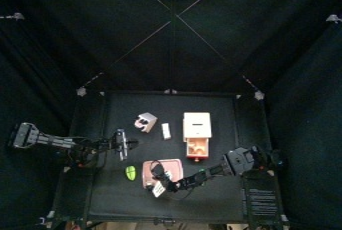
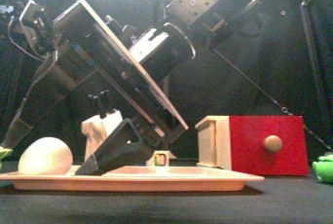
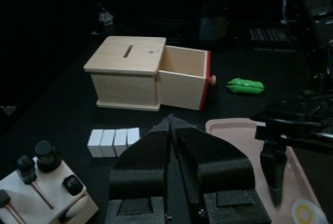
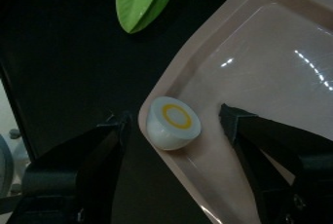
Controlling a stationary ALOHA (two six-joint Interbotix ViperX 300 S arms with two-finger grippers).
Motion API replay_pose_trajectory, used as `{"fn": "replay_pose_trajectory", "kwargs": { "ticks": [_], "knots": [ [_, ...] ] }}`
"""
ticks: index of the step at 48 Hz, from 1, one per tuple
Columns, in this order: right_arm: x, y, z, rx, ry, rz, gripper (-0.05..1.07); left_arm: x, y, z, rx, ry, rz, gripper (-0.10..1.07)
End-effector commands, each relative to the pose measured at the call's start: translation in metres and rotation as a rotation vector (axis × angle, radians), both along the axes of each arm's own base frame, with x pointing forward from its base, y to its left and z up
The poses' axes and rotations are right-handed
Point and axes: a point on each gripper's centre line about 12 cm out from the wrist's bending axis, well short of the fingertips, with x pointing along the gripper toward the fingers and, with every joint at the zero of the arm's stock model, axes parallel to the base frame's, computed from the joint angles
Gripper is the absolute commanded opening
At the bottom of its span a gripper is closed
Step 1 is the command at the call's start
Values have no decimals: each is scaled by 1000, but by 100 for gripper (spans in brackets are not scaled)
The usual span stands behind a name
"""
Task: Grab egg half from plate
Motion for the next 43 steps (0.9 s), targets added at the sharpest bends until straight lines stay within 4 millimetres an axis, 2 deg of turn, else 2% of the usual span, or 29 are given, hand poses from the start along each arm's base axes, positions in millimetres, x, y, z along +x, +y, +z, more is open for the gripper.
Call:
{"fn": "replay_pose_trajectory", "kwargs": {
  "ticks": [1, 5, 13, 19, 25, 36, 43],
  "knots": [
    [2, -1, 11, 11, -21, -6, 99, 2, 0, 5, 4, -16, 1, 48],
    [2, -1, 11, 11, -21, -6, 94, 2, 0, 5, 4, -16, 1, 48],
    [3, -2, 11, 14, -21, -12, 74, 2, 0, 5, 5, -15, 1, 48],
    [2, -2, 10, 19, -19, -16, 63, 2, 0, 5, 5, -15, 0, 48],
    [2, -3, 14, 17, -26, -14, 63, 2, 0, 5, 5, -15, 1, 48],
    [-1, -5, 46, 4, -85, 8, 62, 2, 0, 5, 5, -15, 1, 48],
    [-6, -7, 58, -6, -103, 19, 62, 2, 0, 5, 5, -15, 0, 48]
  ]
}}
